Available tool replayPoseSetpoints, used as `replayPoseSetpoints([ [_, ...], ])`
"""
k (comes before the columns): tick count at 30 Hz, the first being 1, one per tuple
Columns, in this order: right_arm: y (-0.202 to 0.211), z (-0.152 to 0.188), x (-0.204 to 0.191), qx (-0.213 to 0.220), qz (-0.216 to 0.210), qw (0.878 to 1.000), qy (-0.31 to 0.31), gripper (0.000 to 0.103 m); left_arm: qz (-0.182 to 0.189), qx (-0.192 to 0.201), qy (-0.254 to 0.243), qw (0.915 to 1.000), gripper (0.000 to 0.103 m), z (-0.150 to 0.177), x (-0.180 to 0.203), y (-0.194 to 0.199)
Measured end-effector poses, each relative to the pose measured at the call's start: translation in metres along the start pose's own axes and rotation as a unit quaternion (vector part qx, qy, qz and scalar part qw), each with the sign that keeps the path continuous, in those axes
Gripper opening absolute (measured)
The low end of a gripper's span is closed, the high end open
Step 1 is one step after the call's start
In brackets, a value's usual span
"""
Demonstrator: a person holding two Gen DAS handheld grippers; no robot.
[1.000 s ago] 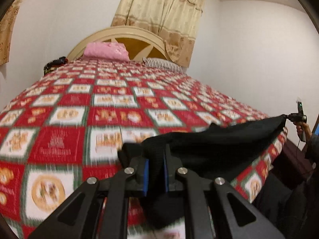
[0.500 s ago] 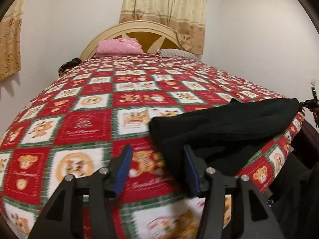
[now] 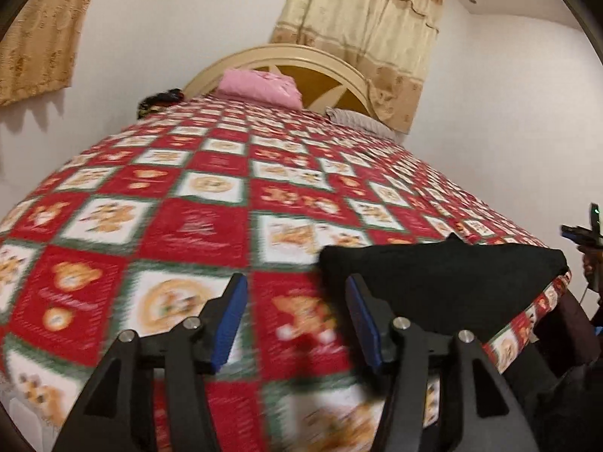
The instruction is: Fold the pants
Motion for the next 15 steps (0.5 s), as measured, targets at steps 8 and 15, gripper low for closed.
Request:
replayPoseSetpoints([
  [8,-0.037,0.035,-0.23,-0.06,-0.161,0.973,0.153,0.054,0.012,-0.055,0.016,0.9983,0.056,-0.005,0.015,-0.052],
  [15,-0.05,0.073,-0.372,-0.092,-0.245,0.937,0.23,0.054,0.032,-0.069,0.032,0.9966,0.038,-0.004,0.022,-0.058],
])
Point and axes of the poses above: each gripper's, at about its wrist camera, not at the fingertips, and y roughly against the way its jaws point, x to its right, z to its underside, the point moved 6 cm from there along -y, roughly the way its jaws point, and after that the axes turned 15 degrees about z, right-handed, at the moved point
